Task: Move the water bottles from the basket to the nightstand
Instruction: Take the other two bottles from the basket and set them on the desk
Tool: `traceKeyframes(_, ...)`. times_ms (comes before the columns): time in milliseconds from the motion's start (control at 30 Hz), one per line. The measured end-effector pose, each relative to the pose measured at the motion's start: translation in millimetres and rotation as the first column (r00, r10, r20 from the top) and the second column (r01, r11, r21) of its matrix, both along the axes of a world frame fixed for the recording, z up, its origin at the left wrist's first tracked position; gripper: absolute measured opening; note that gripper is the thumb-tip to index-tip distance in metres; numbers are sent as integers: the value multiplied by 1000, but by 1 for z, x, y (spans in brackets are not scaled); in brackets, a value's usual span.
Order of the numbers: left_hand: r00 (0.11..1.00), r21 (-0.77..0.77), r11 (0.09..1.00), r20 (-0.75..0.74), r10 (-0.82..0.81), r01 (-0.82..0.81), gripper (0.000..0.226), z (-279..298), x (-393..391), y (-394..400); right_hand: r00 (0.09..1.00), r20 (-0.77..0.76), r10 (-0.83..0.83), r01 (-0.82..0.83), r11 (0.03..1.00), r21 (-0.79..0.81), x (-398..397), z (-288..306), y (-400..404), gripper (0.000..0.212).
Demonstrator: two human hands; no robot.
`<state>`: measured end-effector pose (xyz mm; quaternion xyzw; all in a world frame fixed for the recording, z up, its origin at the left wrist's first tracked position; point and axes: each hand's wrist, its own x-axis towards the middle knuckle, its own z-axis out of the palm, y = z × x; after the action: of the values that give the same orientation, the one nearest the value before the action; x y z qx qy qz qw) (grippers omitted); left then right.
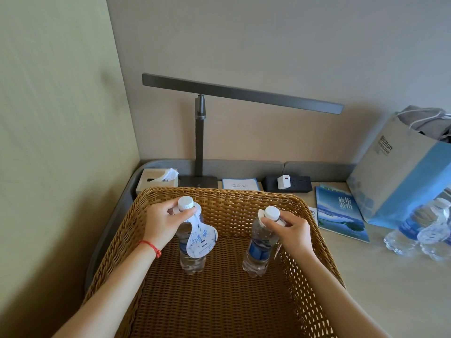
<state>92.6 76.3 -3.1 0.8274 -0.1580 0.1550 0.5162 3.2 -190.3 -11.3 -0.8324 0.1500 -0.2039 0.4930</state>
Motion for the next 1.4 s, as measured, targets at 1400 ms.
traceKeyframes(1400, 763, -194, 739, 217, -609, 645, 28, 140, -151, -200, 787, 410, -461, 500, 866, 13, -257, 159, -103, 10)
